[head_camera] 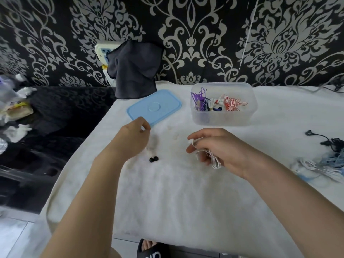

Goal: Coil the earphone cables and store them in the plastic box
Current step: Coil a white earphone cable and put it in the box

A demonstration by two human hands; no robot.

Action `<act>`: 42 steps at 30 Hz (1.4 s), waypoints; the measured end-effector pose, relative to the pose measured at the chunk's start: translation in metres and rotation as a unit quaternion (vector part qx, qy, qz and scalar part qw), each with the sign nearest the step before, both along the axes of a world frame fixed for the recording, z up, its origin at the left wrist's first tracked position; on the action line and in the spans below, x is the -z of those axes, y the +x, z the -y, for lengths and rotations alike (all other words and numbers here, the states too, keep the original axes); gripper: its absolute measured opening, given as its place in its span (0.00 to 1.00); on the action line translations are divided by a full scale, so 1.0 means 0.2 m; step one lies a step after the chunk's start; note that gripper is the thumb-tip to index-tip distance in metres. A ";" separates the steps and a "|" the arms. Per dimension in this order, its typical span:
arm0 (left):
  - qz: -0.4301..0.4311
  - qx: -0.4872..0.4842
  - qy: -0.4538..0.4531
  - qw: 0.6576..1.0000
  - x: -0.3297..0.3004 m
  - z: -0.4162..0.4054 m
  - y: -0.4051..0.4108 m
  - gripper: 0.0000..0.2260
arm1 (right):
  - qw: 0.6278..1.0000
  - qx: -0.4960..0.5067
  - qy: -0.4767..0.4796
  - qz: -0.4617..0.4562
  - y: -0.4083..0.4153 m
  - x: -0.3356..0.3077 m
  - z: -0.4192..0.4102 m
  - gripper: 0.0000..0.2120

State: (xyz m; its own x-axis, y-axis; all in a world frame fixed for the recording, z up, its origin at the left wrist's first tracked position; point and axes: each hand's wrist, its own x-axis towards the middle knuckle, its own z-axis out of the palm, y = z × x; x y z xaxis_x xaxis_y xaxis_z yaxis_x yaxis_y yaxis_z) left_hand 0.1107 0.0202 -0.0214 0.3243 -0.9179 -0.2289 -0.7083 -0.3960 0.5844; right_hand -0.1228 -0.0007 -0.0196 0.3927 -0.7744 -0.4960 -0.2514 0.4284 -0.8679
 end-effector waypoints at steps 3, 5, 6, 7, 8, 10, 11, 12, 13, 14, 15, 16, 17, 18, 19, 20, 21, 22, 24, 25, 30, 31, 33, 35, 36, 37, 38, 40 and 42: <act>-0.045 -0.021 0.040 0.998 -0.01 0.00 0.02 0.12 | 1.000 -0.012 -0.011 -0.016 0.00 -0.01 0.00 0.08; -0.005 0.012 0.067 0.998 0.00 -0.01 0.03 0.11 | 0.999 -0.008 -0.031 -0.017 0.00 -0.02 -0.01 0.07; 0.015 0.022 0.077 0.997 0.01 -0.02 0.03 0.10 | 0.999 -0.002 -0.039 -0.015 0.00 -0.02 -0.01 0.06; 0.027 0.028 0.085 0.996 0.01 -0.03 0.03 0.10 | 0.999 0.005 -0.043 -0.012 0.00 -0.02 -0.01 0.06; 0.034 0.034 0.090 0.995 0.01 -0.03 0.03 0.09 | 0.999 0.011 -0.045 -0.010 0.00 -0.01 -0.01 0.06; 0.045 0.045 0.093 0.994 0.01 -0.04 0.04 0.10 | 0.999 0.018 -0.045 -0.006 0.00 -0.01 -0.01 0.06; 0.049 0.050 0.093 0.993 0.01 -0.04 0.04 0.12 | 0.999 0.020 -0.043 -0.003 0.00 -0.01 -0.01 0.06; 0.051 0.053 0.094 0.993 0.01 -0.04 0.04 0.13 | 0.999 0.021 -0.042 -0.001 0.00 -0.01 0.00 0.06; 0.049 0.056 0.096 0.993 0.01 -0.04 0.04 0.14 | 0.999 0.022 -0.041 -0.001 0.00 0.00 0.00 0.06; 0.043 0.055 0.095 0.993 0.00 -0.05 0.05 0.15 | 0.999 0.022 -0.040 -0.003 0.00 0.00 0.00 0.06; 0.031 0.051 0.093 0.994 0.00 -0.05 0.06 0.16 | 0.999 0.022 -0.040 -0.006 0.00 0.00 0.00 0.06; 0.018 0.047 0.091 0.995 0.00 -0.06 0.07 0.16 | 0.999 0.021 -0.040 -0.010 0.00 0.00 0.00 0.06; 0.010 0.046 0.093 0.995 0.00 -0.06 0.08 0.16 | 0.999 0.021 -0.041 -0.013 0.00 0.00 0.00 0.06; 0.007 0.049 0.097 0.994 0.00 -0.07 0.08 0.14 | 0.999 0.021 -0.043 -0.015 0.00 0.01 0.00 0.06; 0.008 0.054 0.102 0.993 0.00 -0.07 0.09 0.11 | 0.999 0.021 -0.045 -0.016 0.00 0.01 0.00 0.07; 0.008 0.058 0.105 0.993 0.00 -0.08 0.09 0.09 | 0.999 0.020 -0.047 -0.017 0.00 0.01 0.00 0.07; 0.008 0.059 0.105 0.993 0.00 -0.08 0.09 0.08 | 0.999 0.020 -0.047 -0.016 0.00 0.01 0.00 0.07; 0.009 0.059 0.102 0.993 0.01 -0.08 0.09 0.07 | 0.999 0.020 -0.047 -0.014 0.00 0.01 0.00 0.07; 0.013 0.059 0.093 0.994 0.01 -0.08 0.08 0.06 | 0.999 0.020 -0.046 -0.011 0.00 0.01 0.00 0.07; 0.015 0.059 0.089 0.994 0.02 -0.08 0.08 0.05 | 0.999 0.020 -0.046 -0.011 0.00 0.01 0.00 0.07; 0.011 0.062 0.076 0.995 0.03 -0.09 0.08 0.05 | 0.999 0.021 -0.048 -0.009 0.00 0.01 0.00 0.07; 0.009 0.065 0.074 0.995 0.03 -0.09 0.09 0.05 | 0.999 0.022 -0.048 -0.010 -0.01 0.00 -0.01 0.07; 0.003 0.070 0.070 0.995 0.03 -0.09 0.10 0.05 | 0.999 0.023 -0.048 -0.009 0.00 0.01 0.00 0.07; 0.003 0.079 0.067 0.995 0.04 -0.10 0.09 0.06 | 0.999 0.022 -0.046 -0.008 0.00 0.01 0.00 0.07; 0.006 0.083 0.067 0.994 0.04 -0.10 0.09 0.05 | 0.999 0.020 -0.046 -0.008 0.00 0.01 0.00 0.07; 0.010 0.088 0.068 0.994 0.04 -0.09 0.08 0.05 | 0.999 0.019 -0.046 -0.009 0.01 0.01 0.00 0.07; 0.015 0.091 0.069 0.993 0.04 -0.09 0.08 0.05 | 0.999 0.019 -0.046 -0.010 0.01 0.01 0.00 0.07; 0.023 0.094 0.073 0.993 0.04 -0.09 0.07 0.05 | 0.999 0.018 -0.047 -0.010 0.00 0.01 0.00 0.07; 0.029 0.096 0.075 0.992 0.04 -0.09 0.07 0.06 | 0.999 0.020 -0.048 -0.010 0.00 0.01 -0.01 0.07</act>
